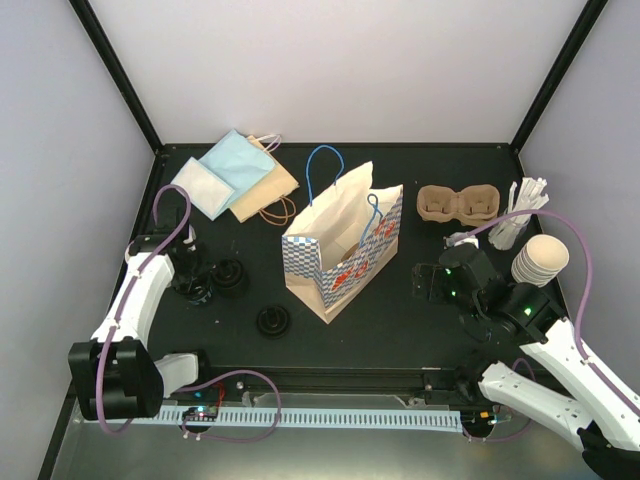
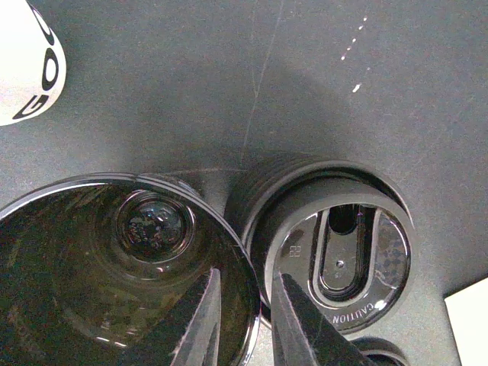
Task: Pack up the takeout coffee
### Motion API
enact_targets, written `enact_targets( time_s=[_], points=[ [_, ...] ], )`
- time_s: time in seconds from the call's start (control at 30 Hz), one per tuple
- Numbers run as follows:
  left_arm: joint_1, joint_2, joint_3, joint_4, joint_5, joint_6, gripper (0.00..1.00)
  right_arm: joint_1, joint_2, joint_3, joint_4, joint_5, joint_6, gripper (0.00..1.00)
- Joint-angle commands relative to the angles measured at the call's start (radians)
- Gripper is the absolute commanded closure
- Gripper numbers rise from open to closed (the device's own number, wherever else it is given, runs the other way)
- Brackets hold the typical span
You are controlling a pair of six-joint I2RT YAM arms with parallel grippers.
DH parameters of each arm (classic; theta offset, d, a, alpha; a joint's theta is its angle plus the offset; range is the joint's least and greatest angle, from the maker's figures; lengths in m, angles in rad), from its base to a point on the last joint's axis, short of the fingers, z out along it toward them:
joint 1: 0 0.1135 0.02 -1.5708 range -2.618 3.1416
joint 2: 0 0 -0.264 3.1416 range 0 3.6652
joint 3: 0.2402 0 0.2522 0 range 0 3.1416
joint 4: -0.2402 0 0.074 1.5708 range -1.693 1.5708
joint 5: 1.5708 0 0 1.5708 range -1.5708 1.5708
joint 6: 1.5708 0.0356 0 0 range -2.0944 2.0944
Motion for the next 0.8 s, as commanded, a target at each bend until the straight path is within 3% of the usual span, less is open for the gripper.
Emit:
enact_targets(
  time_s=[0.0, 0.1, 0.3, 0.37, 0.77],
  points=[
    [-0.005, 0.016, 0.009, 0.019, 0.001, 0.003, 0.78, -0.005, -0.004, 0.022, 0.002, 0.017, -0.008, 0.00],
    [-0.004, 0.023, 0.008, 0.023, 0.005, 0.007, 0.79, -0.004, -0.002, 0.020, 0.004, 0.014, -0.009, 0.00],
    [-0.004, 0.017, 0.011, 0.016, -0.008, 0.006, 0.90, -0.004, -0.005, 0.020, 0.004, 0.015, -0.009, 0.00],
    [-0.004, 0.011, 0.014, 0.009, -0.010, 0.004, 0.98, -0.004, -0.005, 0.018, 0.005, 0.014, -0.010, 0.00],
    [-0.017, -0.034, 0.093, -0.126, -0.146, -0.015, 0.98, -0.004, 0.001, 0.020, 0.008, 0.010, -0.015, 0.00]
  ],
)
